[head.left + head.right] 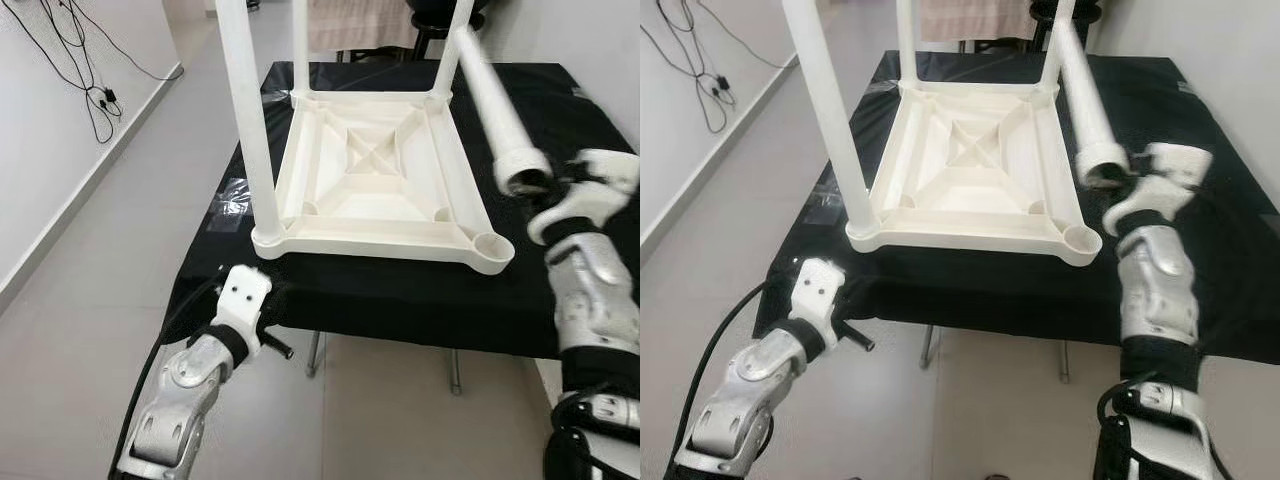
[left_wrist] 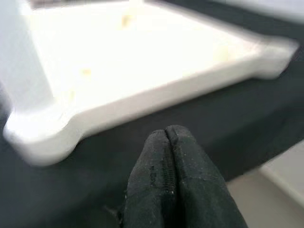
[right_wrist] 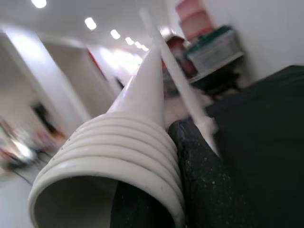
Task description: Building children table
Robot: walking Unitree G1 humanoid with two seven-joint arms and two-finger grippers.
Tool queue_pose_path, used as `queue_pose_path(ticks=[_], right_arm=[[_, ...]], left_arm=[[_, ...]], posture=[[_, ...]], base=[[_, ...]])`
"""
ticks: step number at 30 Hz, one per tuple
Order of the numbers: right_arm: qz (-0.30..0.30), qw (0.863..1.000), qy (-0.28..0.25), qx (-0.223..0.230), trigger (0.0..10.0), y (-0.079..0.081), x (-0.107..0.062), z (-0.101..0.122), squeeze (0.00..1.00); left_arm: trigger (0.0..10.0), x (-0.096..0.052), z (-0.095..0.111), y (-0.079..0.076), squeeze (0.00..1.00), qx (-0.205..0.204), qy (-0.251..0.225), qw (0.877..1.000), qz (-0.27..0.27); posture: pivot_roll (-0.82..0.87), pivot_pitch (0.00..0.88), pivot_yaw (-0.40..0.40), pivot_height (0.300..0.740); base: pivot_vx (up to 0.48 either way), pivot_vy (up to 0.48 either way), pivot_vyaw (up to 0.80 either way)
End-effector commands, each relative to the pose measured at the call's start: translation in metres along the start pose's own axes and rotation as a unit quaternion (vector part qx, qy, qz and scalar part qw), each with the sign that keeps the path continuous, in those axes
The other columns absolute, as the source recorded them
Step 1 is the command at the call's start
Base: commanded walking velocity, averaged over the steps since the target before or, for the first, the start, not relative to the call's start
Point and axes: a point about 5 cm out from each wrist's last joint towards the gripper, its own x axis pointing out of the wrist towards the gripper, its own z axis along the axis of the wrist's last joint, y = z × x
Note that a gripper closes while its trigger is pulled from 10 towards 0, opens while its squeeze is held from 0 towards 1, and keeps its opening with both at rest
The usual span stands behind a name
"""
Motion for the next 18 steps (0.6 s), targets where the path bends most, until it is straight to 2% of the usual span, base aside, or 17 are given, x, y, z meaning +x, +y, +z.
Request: queue_pose_path(ticks=[1,2,3,4,5,6,7,8,9,10,11,13,14,15,16,17,18], right_arm=[[0.080,0.991,-0.067,0.089,10.0,0.016,-0.002,0.024,0.00],[0.080,0.991,-0.067,0.089,10.0,0.016,-0.002,0.024,0.00],[0.122,0.980,-0.095,0.127,10.0,0.024,-0.006,0.033,0.00],[0.167,0.965,-0.116,0.168,10.0,0.033,-0.010,0.042,0.00],[0.210,0.946,-0.131,0.207,10.0,0.042,-0.013,0.048,0.00],[0.210,0.946,-0.131,0.207,10.0,0.042,-0.013,0.048,0.00],[0.253,0.932,-0.134,0.224,10.0,0.051,-0.016,0.051,0.00],[0.253,0.932,-0.134,0.224,10.0,0.051,-0.016,0.051,0.00],[0.347,0.897,-0.115,0.247,10.0,0.075,-0.027,0.049,0.00],[0.347,0.897,-0.115,0.247,10.0,0.075,-0.027,0.049,0.00],[0.389,0.885,-0.086,0.240,10.0,0.086,-0.033,0.041,0.00],[0.440,0.864,-0.045,0.239,10.0,0.099,-0.043,0.029,0.00],[0.466,0.851,-0.024,0.240,10.0,0.105,-0.048,0.025,0.00],[0.485,0.839,-0.011,0.247,10.0,0.109,-0.052,0.022,0.00],[0.485,0.839,-0.011,0.247,10.0,0.109,-0.052,0.022,0.00],[0.500,0.826,-0.001,0.260,10.0,0.112,-0.053,0.020,0.00],[0.500,0.826,-0.001,0.260,10.0,0.112,-0.053,0.020,0.00]], left_arm=[[10.0,0.003,0.011,-0.004,0.00,-0.029,-0.021,0.999,-0.023],[10.0,0.003,0.011,-0.004,0.00,-0.029,-0.021,0.999,-0.023],[10.0,0.006,0.019,-0.006,0.00,-0.046,-0.037,0.998,-0.033],[10.0,0.009,0.029,-0.007,0.00,-0.060,-0.056,0.996,-0.044],[10.0,0.010,0.039,-0.008,0.00,-0.055,-0.070,0.994,-0.060],[10.0,0.010,0.039,-0.008,0.00,-0.055,-0.070,0.994,-0.060],[10.0,0.011,0.048,-0.009,0.00,-0.049,-0.083,0.992,-0.078],[10.0,0.011,0.048,-0.009,0.00,-0.049,-0.083,0.992,-0.078],[10.0,0.010,0.064,-0.010,0.00,-0.053,-0.110,0.987,-0.104],[10.0,0.010,0.064,-0.010,0.00,-0.053,-0.110,0.987,-0.104],[10.0,0.009,0.071,-0.011,0.00,-0.065,-0.126,0.983,-0.118],[10.0,0.007,0.081,-0.012,0.00,-0.083,-0.147,0.976,-0.139],[10.0,0.004,0.088,-0.014,0.56,-0.103,-0.162,0.968,-0.160],[10.0,0.000,0.094,-0.017,1.00,-0.123,-0.179,0.957,-0.191],[10.0,0.000,0.094,-0.017,1.00,-0.123,-0.179,0.957,-0.191],[10.0,-0.005,0.104,-0.021,1.00,-0.151,-0.204,0.941,-0.226],[10.0,-0.005,0.104,-0.021,1.00,-0.151,-0.204,0.941,-0.226]], posture=[[-0.01,0.080,0.042,0.740],[-0.01,0.080,0.042,0.740],[-0.01,0.079,0.043,0.740],[-0.01,0.078,0.042,0.740],[-0.01,0.076,0.046,0.740],[-0.01,0.076,0.046,0.740],[-0.01,0.076,0.046,0.740],[-0.01,0.076,0.046,0.740],[-0.01,0.075,0.044,0.740],[-0.01,0.075,0.044,0.740],[0.00,0.072,0.044,0.740],[0.00,0.070,0.041,0.740],[0.01,0.069,0.038,0.740],[0.01,0.069,0.038,0.740],[0.01,0.069,0.038,0.740],[0.01,0.069,0.034,0.740],[0.01,0.069,0.034,0.740]], base=[[0.000,0.000,0.00],[0.000,0.000,0.00],[0.000,0.000,0.00],[0.000,0.000,0.00],[0.000,0.000,0.00],[0.000,0.000,0.00],[0.000,0.000,0.00],[0.000,0.000,0.00],[0.000,0.000,0.00],[0.000,0.000,0.00],[0.000,0.000,0.00],[0.000,0.000,0.00],[0.000,0.000,0.00],[0.000,0.000,0.00],[0.000,0.000,0.00],[0.000,0.000,0.00],[0.000,0.000,0.00]])
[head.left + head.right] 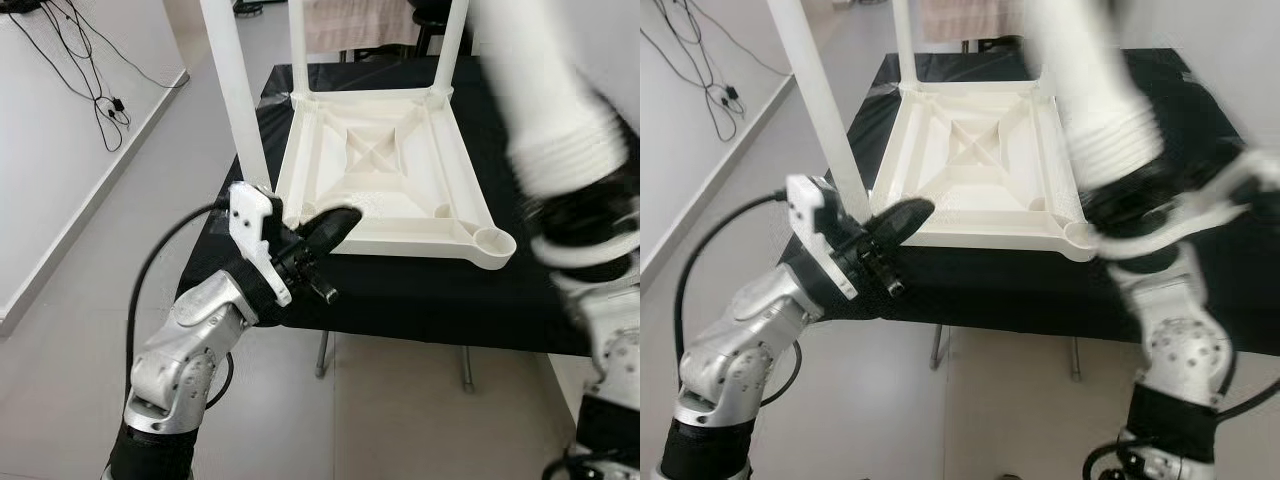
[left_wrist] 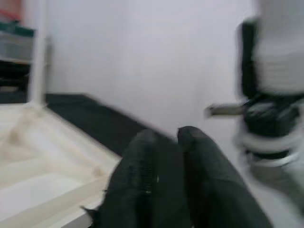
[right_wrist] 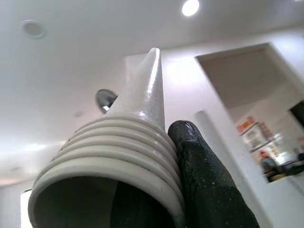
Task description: Building children table
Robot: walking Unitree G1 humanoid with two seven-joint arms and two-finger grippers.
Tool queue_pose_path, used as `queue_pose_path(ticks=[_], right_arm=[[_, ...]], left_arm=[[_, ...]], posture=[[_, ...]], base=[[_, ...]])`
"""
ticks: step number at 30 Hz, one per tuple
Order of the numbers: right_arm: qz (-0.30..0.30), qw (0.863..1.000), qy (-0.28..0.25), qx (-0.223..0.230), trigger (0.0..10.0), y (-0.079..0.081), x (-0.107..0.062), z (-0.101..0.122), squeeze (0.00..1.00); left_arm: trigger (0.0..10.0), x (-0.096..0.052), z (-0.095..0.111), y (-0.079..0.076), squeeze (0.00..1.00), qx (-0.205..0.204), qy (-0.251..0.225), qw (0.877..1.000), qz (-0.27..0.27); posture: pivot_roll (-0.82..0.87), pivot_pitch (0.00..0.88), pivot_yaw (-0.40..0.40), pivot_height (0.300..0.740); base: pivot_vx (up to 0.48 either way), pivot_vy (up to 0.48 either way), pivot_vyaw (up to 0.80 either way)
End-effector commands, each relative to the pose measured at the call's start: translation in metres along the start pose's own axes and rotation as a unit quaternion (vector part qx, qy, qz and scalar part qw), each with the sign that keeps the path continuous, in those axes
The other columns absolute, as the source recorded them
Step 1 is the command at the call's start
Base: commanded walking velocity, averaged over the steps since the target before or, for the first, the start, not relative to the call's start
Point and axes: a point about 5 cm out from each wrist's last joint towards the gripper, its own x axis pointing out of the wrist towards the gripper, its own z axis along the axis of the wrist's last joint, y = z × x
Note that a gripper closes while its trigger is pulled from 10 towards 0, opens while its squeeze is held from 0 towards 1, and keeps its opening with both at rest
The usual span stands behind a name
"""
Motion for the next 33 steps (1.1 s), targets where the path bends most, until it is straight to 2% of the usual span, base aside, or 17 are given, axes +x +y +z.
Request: queue_pose_path(ticks=[1,2,3,4,8,17,18,20,25,29,33], right_arm=[[0.035,0.999,-0.001,0.019,10.0,0.007,0.004,-0.001,0.00],[0.043,0.998,0.000,0.035,10.0,0.008,0.006,-0.003,0.00],[0.043,0.998,0.000,0.035,10.0,0.008,0.006,-0.003,0.00],[0.052,0.998,0.004,0.046,10.0,0.008,0.008,-0.005,0.00],[0.081,0.994,0.027,0.067,10.0,0.011,0.017,-0.015,0.00],[0.100,0.989,0.070,0.085,10.0,0.013,0.017,-0.035,0.00],[0.112,0.983,0.115,0.089,10.0,0.018,0.013,-0.051,0.00],[0.117,0.977,0.150,0.094,10.0,0.021,0.009,-0.062,0.00],[0.111,0.971,0.184,0.104,10.0,0.020,0.002,-0.075,0.00],[0.072,0.971,0.196,0.114,10.0,0.007,-0.013,-0.085,0.00],[0.046,0.972,0.204,0.108,10.0,-0.002,-0.021,-0.089,0.00]], left_arm=[[10.0,-0.001,0.016,-0.010,1.00,-0.041,-0.040,0.997,-0.048],[10.0,-0.002,0.025,-0.014,1.00,-0.063,-0.064,0.993,-0.075],[10.0,-0.002,0.025,-0.014,1.00,-0.063,-0.064,0.993,-0.075],[10.0,-0.004,0.034,-0.017,1.00,-0.079,-0.083,0.988,-0.099],[10.0,-0.008,0.057,-0.021,1.00,-0.088,-0.138,0.977,-0.140],[10.0,-0.012,0.078,-0.018,1.00,-0.073,-0.177,0.971,-0.146],[10.0,-0.012,0.088,-0.017,1.00,-0.065,-0.190,0.969,-0.147],[10.0,-0.012,0.093,-0.018,1.00,-0.069,-0.196,0.966,-0.154],[10.0,-0.013,0.099,-0.018,1.00,-0.084,-0.202,0.962,-0.162],[10.0,-0.017,0.107,-0.018,1.00,-0.110,-0.228,0.952,-0.170],[10.0,-0.019,0.110,-0.017,1.00,-0.122,-0.237,0.948,-0.172]], posture=[[0.01,0.068,0.033,0.740],[0.01,0.066,0.032,0.740],[0.01,0.066,0.032,0.740],[0.01,0.066,0.032,0.740],[0.02,0.063,0.027,0.740],[0.03,0.060,0.022,0.740],[0.03,0.055,0.025,0.740],[0.03,0.053,0.024,0.740],[0.03,0.052,0.024,0.740],[0.03,0.053,0.024,0.740],[0.03,0.053,0.021,0.740]], base=[[0.000,0.000,0.00],[0.000,0.000,0.00],[0.000,0.000,0.00],[0.000,0.000,0.00],[0.000,0.000,0.00],[0.000,0.000,0.00],[0.000,0.000,0.00],[0.000,0.000,0.00],[0.000,0.000,0.00],[0.000,0.000,0.00],[0.000,0.000,0.00]])
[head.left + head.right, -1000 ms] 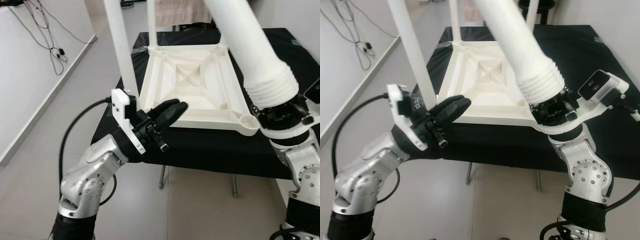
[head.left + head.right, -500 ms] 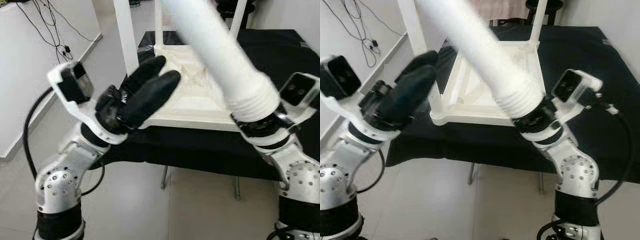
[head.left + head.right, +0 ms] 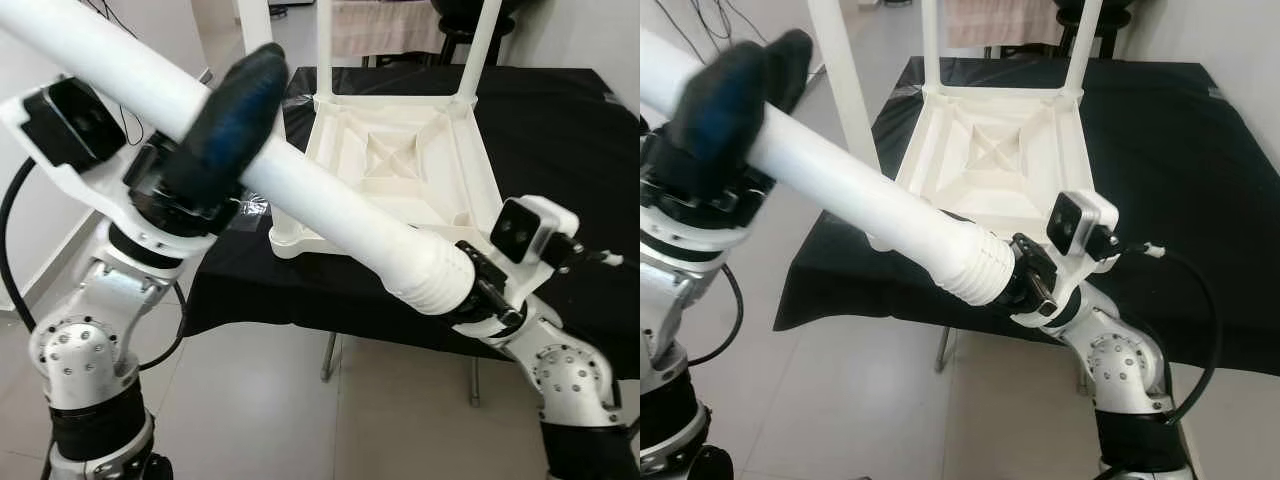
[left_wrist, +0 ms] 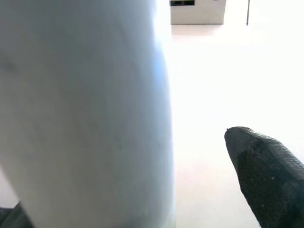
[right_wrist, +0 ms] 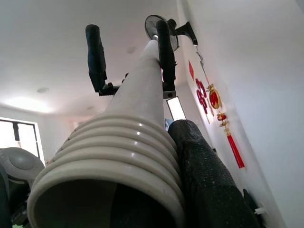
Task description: Building children table
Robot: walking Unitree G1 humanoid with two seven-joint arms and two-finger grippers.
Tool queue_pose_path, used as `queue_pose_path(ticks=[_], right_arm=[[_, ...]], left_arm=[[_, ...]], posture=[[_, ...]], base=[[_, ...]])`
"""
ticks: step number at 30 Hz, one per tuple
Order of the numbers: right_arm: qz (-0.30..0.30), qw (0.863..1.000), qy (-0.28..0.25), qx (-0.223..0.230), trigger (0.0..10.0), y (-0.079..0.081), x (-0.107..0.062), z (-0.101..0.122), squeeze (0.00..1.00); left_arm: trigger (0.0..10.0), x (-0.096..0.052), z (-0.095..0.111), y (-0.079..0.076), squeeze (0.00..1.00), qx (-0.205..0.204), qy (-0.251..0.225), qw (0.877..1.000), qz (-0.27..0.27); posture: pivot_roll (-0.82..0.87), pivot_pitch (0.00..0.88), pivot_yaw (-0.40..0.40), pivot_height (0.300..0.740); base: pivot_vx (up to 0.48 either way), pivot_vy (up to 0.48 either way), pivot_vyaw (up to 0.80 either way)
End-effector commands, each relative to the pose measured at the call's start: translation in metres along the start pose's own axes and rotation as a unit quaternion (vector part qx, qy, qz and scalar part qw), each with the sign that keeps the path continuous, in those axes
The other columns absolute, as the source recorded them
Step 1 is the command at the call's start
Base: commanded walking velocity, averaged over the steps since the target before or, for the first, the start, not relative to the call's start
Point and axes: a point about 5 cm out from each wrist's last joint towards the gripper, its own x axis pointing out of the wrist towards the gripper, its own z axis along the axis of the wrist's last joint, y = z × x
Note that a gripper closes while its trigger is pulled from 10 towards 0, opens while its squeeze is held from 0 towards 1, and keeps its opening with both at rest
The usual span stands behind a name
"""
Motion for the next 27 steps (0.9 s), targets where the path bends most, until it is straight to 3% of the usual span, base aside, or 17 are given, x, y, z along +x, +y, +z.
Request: queue_pose_path(ticks=[1,2,3,4,18,19,20,24,27], right_arm=[[-0.038,0.998,0.039,0.013,10.0,-0.008,-0.007,-0.014,0.00],[-0.038,0.998,0.039,0.013,10.0,-0.008,-0.007,-0.014,0.00],[-0.046,0.998,0.038,0.011,10.0,-0.011,-0.010,-0.015,0.00],[-0.050,0.998,0.037,0.008,10.0,-0.012,-0.011,-0.014,0.00],[-0.082,0.996,0.041,-0.014,10.0,-0.019,-0.018,-0.017,0.00],[-0.101,0.994,0.035,-0.018,10.0,-0.022,-0.020,-0.017,0.96],[-0.112,0.993,0.026,-0.019,10.0,-0.023,-0.023,-0.016,1.00],[-0.121,0.992,0.014,-0.016,10.0,-0.022,-0.027,-0.015,1.00],[-0.142,0.990,0.016,-0.005,10.0,-0.017,-0.037,-0.022,1.00]], left_arm=[[10.0,0.005,0.005,-0.008,0.61,-0.002,-0.006,1.000,-0.027],[10.0,0.005,0.005,-0.008,0.61,-0.002,-0.006,1.000,-0.027],[1.7,0.005,0.006,-0.008,0.00,-0.012,-0.012,1.000,-0.023],[0.0,0.004,0.007,-0.008,0.00,-0.019,-0.014,1.000,-0.021],[0.0,0.001,0.011,-0.008,0.00,-0.025,-0.019,0.999,-0.011],[0.0,0.000,0.012,-0.007,0.00,-0.023,-0.021,0.999,-0.007],[0.0,0.000,0.013,-0.006,0.00,-0.021,-0.025,0.999,-0.003],[0.0,0.000,0.016,-0.006,0.00,-0.017,-0.030,0.999,0.003],[0.0,0.001,0.029,-0.002,0.00,-0.001,-0.057,0.998,0.015]], posture=[[0.03,0.053,0.021,0.740],[0.03,0.053,0.021,0.740],[0.03,0.055,0.019,0.740],[0.04,0.055,0.018,0.740],[0.03,0.058,0.015,0.740],[0.03,0.058,0.013,0.740],[0.03,0.059,0.013,0.740],[0.03,0.060,0.013,0.740],[0.02,0.064,0.010,0.740]], base=[[0.000,0.000,0.00],[0.000,0.000,0.00],[0.000,0.000,0.00],[0.000,0.000,0.00],[0.000,0.000,0.00],[0.000,0.000,0.00],[0.000,0.000,0.00],[0.000,0.000,0.00],[0.000,0.000,0.00]])
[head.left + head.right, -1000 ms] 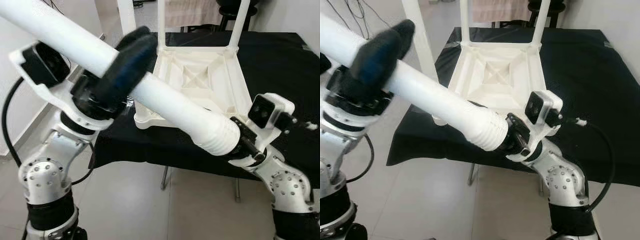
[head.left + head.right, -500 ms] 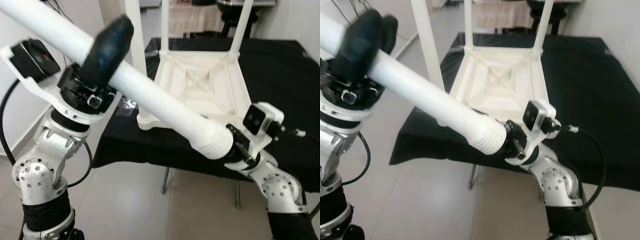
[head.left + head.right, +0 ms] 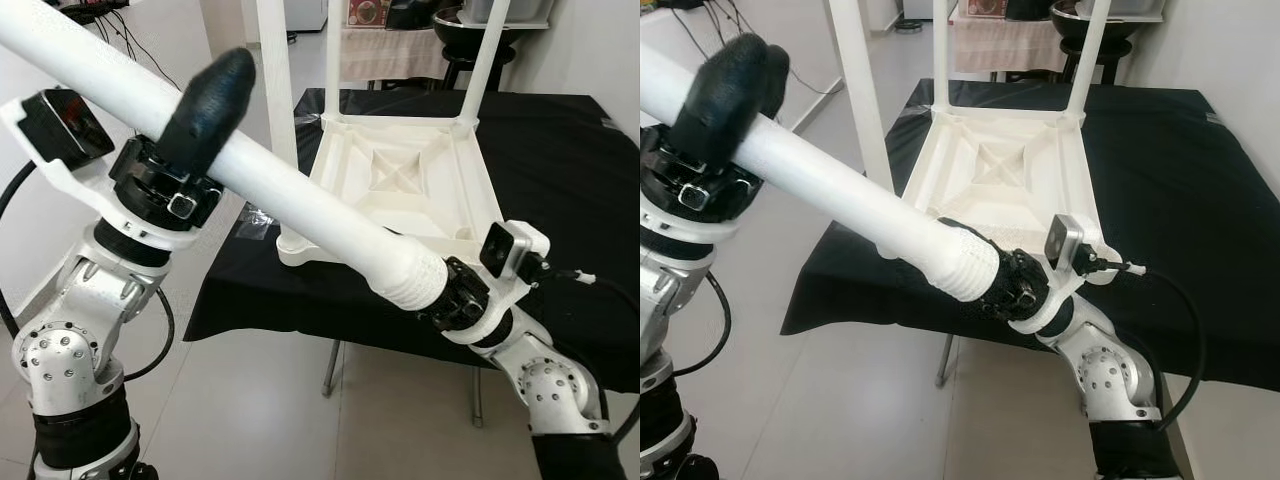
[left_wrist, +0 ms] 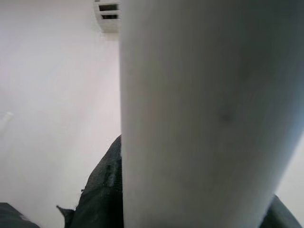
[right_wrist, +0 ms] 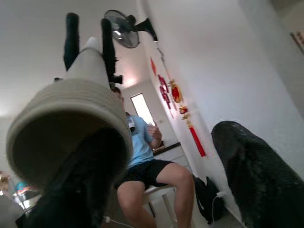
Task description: Building children table
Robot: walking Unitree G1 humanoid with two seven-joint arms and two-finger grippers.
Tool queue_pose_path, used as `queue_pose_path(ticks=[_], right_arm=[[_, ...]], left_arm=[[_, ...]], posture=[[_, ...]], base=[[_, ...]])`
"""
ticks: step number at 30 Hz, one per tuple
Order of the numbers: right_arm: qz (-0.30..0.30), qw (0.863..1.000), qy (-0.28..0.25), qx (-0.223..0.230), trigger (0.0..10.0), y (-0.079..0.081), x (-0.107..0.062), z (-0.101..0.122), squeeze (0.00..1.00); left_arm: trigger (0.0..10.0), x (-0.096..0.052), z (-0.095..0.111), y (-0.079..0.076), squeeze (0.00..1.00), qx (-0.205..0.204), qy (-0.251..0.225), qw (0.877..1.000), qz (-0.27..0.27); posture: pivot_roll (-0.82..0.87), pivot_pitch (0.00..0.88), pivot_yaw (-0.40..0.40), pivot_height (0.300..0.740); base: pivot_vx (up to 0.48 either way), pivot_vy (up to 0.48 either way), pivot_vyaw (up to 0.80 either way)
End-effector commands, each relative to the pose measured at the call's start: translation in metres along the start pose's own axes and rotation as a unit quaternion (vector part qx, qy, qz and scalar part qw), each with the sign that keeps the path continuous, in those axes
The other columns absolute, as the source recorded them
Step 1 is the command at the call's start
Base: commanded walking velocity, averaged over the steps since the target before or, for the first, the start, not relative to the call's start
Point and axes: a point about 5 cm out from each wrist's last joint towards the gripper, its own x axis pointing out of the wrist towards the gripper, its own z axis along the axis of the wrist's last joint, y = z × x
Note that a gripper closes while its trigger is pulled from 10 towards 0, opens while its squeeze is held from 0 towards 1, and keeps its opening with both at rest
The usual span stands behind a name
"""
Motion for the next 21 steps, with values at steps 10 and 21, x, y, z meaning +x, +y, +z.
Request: queue_pose_path(ticks=[10,21], right_arm=[[-0.216,0.968,0.121,-0.033,10.0,-0.012,-0.052,-0.040,1.00],[-0.143,0.888,0.328,-0.291,10.0,-0.009,-0.023,-0.001,1.00]], left_arm=[[0.0,0.014,0.053,-0.002,0.00,0.055,-0.092,0.994,-0.009],[0.0,-0.006,-0.038,0.031,0.00,0.154,0.218,0.962,0.050]], posture=[[0.01,0.079,0.015,0.740],[-0.01,0.082,0.026,0.740]], base=[[0.000,0.000,0.00],[0.000,0.000,0.00]])
